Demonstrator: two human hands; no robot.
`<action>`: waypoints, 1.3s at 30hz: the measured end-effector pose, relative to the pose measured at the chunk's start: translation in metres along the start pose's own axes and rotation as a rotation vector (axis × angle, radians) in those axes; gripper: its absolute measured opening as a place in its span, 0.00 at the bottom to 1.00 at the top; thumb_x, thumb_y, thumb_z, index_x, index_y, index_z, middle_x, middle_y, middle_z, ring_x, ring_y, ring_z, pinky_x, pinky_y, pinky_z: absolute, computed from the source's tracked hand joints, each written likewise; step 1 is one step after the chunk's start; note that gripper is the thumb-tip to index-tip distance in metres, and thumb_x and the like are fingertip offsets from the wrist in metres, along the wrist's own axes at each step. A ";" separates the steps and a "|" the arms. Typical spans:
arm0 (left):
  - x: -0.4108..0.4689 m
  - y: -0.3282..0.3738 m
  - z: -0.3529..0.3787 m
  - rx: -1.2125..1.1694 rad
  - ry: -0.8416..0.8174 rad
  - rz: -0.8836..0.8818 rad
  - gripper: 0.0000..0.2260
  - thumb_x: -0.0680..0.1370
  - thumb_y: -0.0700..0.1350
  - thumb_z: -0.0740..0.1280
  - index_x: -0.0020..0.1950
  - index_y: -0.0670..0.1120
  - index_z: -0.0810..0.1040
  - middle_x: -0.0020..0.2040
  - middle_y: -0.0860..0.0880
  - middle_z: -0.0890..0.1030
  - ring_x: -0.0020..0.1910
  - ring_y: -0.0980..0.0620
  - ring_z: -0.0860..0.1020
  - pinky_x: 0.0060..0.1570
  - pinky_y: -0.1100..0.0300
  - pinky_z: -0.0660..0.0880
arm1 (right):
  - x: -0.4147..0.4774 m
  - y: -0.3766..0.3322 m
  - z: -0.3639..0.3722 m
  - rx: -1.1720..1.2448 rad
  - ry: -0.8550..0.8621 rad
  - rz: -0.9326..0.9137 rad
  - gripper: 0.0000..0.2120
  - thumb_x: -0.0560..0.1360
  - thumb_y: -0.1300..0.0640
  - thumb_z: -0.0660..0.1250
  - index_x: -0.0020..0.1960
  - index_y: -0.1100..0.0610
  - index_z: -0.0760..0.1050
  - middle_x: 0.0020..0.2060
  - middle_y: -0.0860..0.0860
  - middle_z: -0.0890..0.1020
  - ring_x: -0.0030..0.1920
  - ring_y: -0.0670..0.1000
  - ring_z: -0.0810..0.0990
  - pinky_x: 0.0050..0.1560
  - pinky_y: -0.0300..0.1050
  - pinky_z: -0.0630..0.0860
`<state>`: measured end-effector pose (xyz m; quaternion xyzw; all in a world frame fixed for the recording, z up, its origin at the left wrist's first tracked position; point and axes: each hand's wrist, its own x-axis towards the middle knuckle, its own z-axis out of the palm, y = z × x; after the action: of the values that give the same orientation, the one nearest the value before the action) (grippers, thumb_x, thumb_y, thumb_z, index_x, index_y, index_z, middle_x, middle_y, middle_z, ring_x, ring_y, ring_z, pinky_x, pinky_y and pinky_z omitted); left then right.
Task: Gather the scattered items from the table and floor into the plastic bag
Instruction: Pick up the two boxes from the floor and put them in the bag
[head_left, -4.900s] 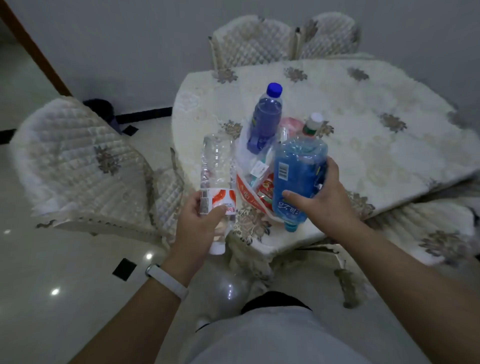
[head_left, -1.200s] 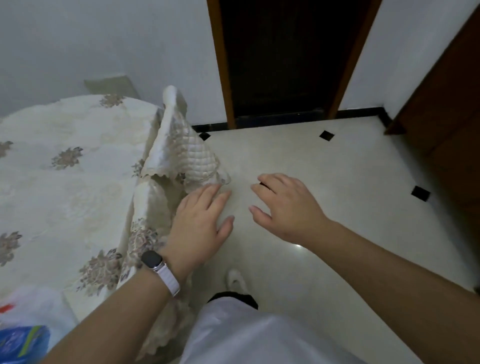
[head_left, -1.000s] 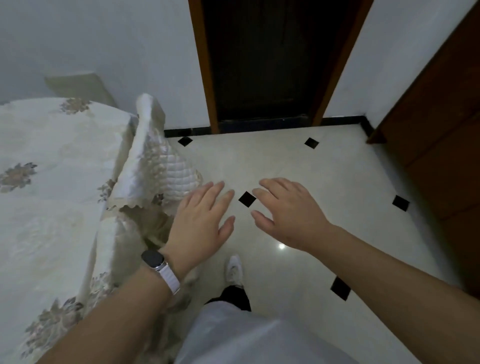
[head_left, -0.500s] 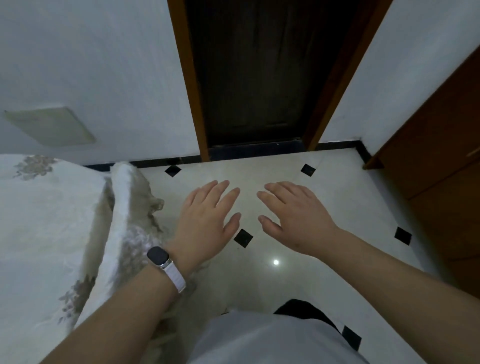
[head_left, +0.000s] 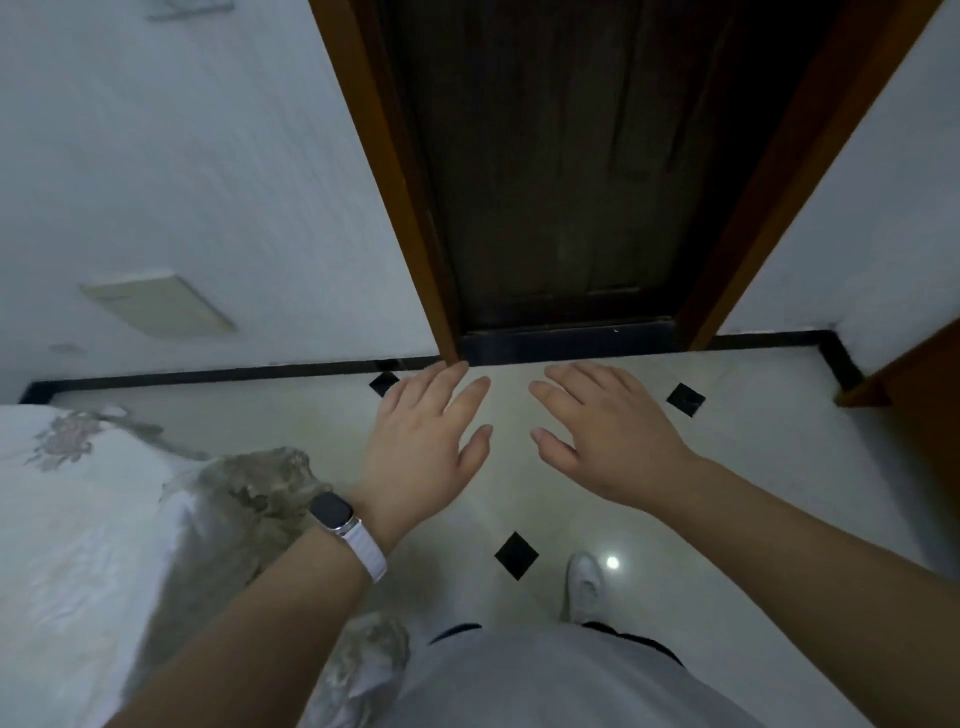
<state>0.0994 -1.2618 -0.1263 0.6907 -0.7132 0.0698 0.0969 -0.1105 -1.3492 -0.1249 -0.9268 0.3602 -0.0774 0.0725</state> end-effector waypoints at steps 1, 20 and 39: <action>0.012 -0.001 0.000 0.013 0.007 -0.025 0.21 0.79 0.55 0.62 0.69 0.48 0.74 0.69 0.44 0.75 0.69 0.42 0.72 0.66 0.44 0.69 | 0.014 0.010 -0.003 0.008 -0.005 -0.020 0.26 0.77 0.42 0.54 0.66 0.55 0.75 0.63 0.54 0.78 0.62 0.57 0.76 0.61 0.55 0.72; 0.075 -0.230 0.045 0.045 0.107 -0.491 0.21 0.77 0.53 0.62 0.66 0.46 0.77 0.67 0.42 0.77 0.66 0.40 0.74 0.63 0.45 0.71 | 0.326 -0.043 0.038 -0.019 -0.133 -0.416 0.26 0.78 0.41 0.53 0.68 0.53 0.73 0.65 0.51 0.75 0.65 0.54 0.72 0.63 0.52 0.69; 0.081 -0.526 0.023 0.040 0.237 -0.836 0.20 0.76 0.50 0.67 0.66 0.45 0.76 0.66 0.41 0.77 0.65 0.40 0.74 0.61 0.45 0.72 | 0.626 -0.267 0.100 0.019 -0.118 -0.768 0.26 0.76 0.42 0.56 0.64 0.57 0.76 0.63 0.56 0.78 0.61 0.59 0.75 0.59 0.54 0.71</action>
<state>0.6212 -1.3647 -0.1477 0.9090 -0.3547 0.1172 0.1848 0.5402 -1.5710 -0.1145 -0.9963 -0.0187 -0.0486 0.0677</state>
